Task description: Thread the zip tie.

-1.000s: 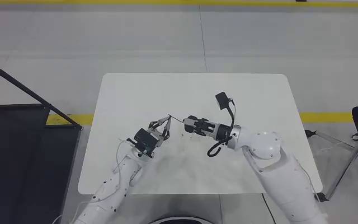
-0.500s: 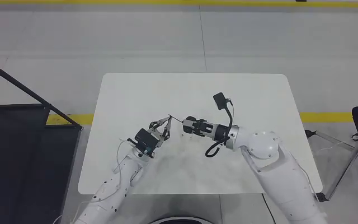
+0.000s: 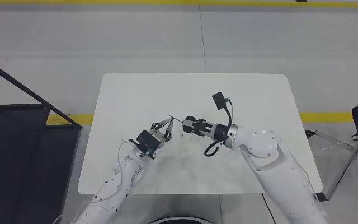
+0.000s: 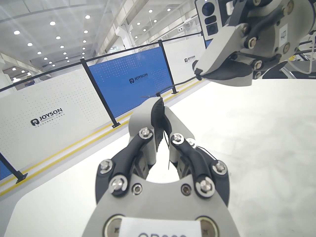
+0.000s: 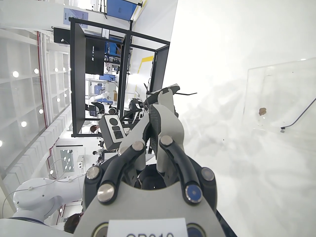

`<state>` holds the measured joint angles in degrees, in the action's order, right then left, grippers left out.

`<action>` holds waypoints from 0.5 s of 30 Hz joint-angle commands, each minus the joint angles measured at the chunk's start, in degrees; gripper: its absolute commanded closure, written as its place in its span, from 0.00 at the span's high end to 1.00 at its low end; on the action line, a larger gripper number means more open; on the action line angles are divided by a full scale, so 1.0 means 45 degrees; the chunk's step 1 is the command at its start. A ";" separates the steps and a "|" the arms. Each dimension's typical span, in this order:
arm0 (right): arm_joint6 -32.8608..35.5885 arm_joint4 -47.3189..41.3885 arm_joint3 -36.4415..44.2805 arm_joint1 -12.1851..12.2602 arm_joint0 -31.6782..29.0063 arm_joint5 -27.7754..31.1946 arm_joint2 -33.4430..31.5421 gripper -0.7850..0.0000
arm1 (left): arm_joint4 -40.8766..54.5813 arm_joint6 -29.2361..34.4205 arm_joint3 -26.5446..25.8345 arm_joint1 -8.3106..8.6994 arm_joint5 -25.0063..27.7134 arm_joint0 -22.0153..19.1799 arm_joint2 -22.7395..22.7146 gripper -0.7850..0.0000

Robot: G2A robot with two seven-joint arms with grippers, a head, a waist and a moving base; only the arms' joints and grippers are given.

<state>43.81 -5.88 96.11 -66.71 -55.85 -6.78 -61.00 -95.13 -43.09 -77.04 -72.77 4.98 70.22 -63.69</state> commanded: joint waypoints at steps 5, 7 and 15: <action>0.0017 0.0043 -0.0083 -0.0027 0.0097 -0.0117 0.0060 0.00 | -0.0256 -0.0137 0.0036 0.0011 0.0124 -0.0011 0.0009 0.00; 0.0045 0.0055 -0.0105 -0.0035 0.0131 -0.0178 0.0080 0.00 | -0.0386 -0.0227 0.0045 0.0020 0.0213 -0.0022 0.0027 0.00; 0.0172 0.0292 -0.0238 -0.0068 0.0344 -0.0580 0.0229 0.00 | -0.0170 -0.0343 0.0026 0.0009 0.0097 0.0033 -0.0113 0.00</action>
<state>44.56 -4.63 95.10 -67.00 -54.37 -9.20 -60.01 -96.16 -44.64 -76.84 -72.72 5.52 70.32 -64.11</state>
